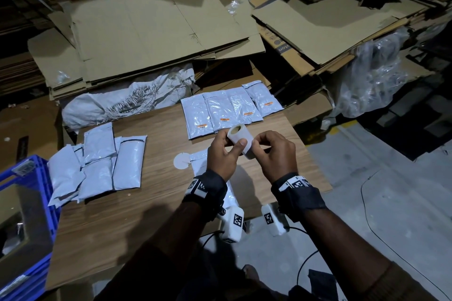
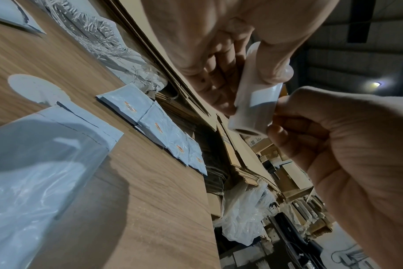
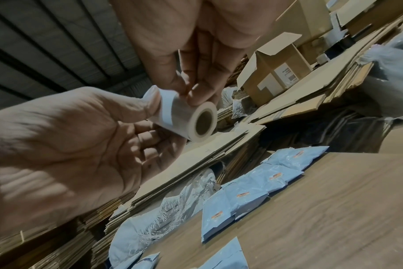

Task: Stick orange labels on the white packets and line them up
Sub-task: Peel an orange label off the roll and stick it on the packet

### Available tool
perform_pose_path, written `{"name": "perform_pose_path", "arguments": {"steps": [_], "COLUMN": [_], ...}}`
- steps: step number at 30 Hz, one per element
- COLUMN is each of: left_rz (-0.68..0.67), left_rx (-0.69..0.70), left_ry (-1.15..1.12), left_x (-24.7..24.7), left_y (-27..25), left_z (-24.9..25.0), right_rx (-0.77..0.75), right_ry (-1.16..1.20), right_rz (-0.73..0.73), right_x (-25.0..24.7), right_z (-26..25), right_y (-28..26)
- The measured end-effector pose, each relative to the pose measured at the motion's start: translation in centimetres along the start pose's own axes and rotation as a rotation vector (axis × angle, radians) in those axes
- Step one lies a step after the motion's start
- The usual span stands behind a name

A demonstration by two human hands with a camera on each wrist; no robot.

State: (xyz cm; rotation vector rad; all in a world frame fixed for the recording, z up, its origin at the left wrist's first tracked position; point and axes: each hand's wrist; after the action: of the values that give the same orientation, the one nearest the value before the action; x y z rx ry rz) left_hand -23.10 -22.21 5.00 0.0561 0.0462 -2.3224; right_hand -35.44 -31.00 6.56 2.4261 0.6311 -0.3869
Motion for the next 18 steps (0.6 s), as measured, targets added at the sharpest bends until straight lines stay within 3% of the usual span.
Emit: {"name": "perform_pose_path", "arguments": {"steps": [12,18], "left_rz": [0.016,-0.01], "left_rx": [-0.009,-0.008], "left_ry": [-0.025,-0.046], "left_x": [0.7,0.4], "left_y": [0.8,0.4], "left_z": [0.4,0.3], "right_rx": [0.006,0.081], "right_ry": [-0.046,0.106], "right_rz": [0.008,-0.001], "right_x": [0.2,-1.1], "right_z": [0.1,0.0], "right_y": [1.3,0.7]}}
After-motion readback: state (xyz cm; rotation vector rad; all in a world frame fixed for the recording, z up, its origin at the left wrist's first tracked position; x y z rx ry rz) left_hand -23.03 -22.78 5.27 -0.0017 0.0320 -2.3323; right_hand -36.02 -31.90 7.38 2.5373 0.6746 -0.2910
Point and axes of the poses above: each hand's wrist, its own y-axis towards the middle knuckle, its own x-axis out of the palm, z = x × y, and after that the axes turned 5 degrees about -x, right-handed
